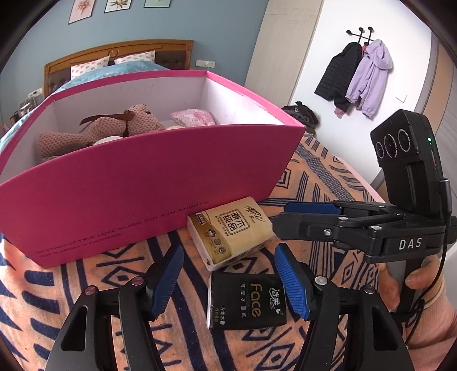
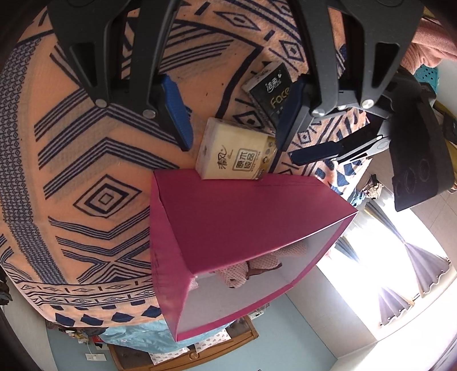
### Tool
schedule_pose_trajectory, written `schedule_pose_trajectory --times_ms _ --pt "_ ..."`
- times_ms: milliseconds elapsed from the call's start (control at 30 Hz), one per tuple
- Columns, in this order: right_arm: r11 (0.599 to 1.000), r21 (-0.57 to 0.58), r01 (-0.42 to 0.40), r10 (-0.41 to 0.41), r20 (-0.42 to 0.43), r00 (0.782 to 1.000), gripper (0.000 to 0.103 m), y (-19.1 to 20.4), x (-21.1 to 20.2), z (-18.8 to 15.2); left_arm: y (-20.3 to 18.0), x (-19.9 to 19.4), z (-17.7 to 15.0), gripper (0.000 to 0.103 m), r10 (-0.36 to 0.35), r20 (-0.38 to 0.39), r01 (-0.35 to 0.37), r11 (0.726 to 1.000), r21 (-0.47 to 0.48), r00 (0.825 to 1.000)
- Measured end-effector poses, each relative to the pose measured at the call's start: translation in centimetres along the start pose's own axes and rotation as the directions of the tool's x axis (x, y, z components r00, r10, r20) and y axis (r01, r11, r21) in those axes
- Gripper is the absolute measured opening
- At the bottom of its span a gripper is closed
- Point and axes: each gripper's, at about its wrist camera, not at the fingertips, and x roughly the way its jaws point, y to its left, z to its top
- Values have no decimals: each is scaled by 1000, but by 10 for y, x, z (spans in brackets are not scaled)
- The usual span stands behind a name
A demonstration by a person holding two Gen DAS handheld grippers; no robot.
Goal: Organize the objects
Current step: 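Reach the right gripper down to the yellow tissue pack on the bedspread, then grasp the yellow tissue pack with the right gripper and lift it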
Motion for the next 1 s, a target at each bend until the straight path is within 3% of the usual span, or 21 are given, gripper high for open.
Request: schedule_pose_trajectory --times_ms 133,200,333,567,1000 --pt "1000 5 -5 5 -9 1000 62 -1 5 3 2 3 3 67 -8 -11 8 1000 -7 1000" --pt "1000 11 -6 6 -14 1000 62 -2 7 3 4 6 4 57 -21 -23 20 1000 -21 1000" --pt "1000 10 0 0 -23 1000 61 -1 10 4 9 14 3 52 -36 -51 34 998 -46 998" --pt "1000 11 -8 9 -40 999 48 -1 16 3 15 23 3 40 -86 -74 80 993 -87 994" --pt "1000 -20 -1 -1 -80 997 48 4 9 -7 9 21 -5 40 -136 -111 129 989 -68 984"
